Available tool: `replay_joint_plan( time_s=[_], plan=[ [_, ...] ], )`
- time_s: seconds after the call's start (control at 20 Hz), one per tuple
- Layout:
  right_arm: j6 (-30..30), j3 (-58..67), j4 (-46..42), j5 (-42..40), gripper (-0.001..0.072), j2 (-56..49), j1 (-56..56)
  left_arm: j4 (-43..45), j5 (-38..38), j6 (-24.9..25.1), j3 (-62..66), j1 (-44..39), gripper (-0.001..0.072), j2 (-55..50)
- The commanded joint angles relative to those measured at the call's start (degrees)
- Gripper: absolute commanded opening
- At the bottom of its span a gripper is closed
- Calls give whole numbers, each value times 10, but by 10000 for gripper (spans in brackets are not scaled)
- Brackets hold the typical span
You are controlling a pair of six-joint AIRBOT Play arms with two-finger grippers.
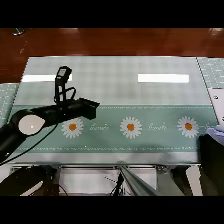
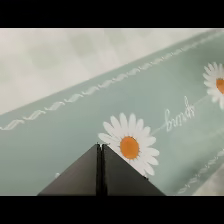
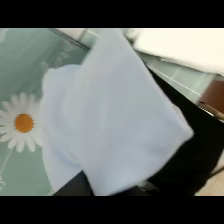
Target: Fold the shirts.
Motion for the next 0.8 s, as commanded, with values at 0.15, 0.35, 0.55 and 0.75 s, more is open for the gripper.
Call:
replay_joint_plan(
  time_s=[0.15, 0.35, 0.55, 0.75],
  plan=[
    [39, -112, -141, -22, 371, 95, -44, 7, 3, 0, 0, 131, 19, 0],
    [-31, -115, 8, -86, 606, 73, -44, 53, 2, 4, 3, 259, 20, 0],
    [-89, -93, 279, -251, 59, 36, -44, -10, -82, 11, 61, 450, 20, 0],
    [-201, -75, 667, -371, 25, -48, 94, -103, -133, 86, 160, 442, 19, -9]
  ],
)
